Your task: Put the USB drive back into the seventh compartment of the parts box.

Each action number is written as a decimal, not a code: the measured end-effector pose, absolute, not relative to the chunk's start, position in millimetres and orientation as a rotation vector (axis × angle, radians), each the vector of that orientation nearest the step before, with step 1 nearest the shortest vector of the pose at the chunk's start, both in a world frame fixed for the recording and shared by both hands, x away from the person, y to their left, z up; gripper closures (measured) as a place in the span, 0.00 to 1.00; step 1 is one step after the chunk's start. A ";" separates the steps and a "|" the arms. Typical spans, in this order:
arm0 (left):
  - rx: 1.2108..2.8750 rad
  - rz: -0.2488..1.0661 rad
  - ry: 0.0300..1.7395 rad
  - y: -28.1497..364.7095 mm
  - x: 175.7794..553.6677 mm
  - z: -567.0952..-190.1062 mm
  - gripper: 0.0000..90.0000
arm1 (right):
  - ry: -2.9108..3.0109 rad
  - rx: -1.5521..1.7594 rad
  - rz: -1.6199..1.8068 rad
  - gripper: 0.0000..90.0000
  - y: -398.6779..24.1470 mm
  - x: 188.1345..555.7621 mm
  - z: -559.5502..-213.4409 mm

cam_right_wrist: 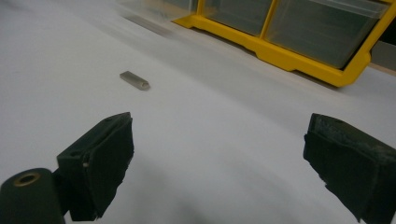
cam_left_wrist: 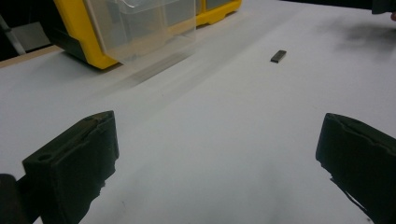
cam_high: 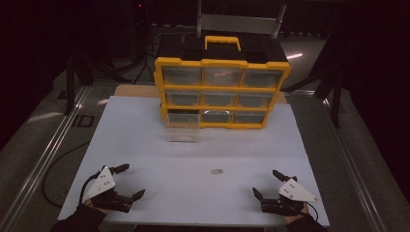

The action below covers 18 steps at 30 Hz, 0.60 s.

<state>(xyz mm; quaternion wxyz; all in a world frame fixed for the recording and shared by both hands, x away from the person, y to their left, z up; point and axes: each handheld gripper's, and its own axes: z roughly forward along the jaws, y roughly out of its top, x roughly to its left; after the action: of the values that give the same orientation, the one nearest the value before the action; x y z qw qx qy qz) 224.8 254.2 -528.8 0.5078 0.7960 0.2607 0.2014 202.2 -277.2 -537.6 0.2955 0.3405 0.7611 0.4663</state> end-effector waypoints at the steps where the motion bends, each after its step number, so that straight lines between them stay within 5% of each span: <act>1: 1.920 0.484 0.626 253.5 225.1 -527.6 0.00 | 2.023 0.907 1.239 0.10 -277.0 201.9 -537.5; 18: 1.942 0.436 0.578 239.8 235.5 -496.2 0.00 | 2.027 0.916 1.239 0.10 -275.1 203.7 -538.3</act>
<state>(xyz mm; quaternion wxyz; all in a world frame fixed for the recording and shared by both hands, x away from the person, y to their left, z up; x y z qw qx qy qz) 235.5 239.8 -496.2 0.5093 0.8064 0.2399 0.1810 203.7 -275.1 -538.3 0.2934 0.3438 0.7611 0.4651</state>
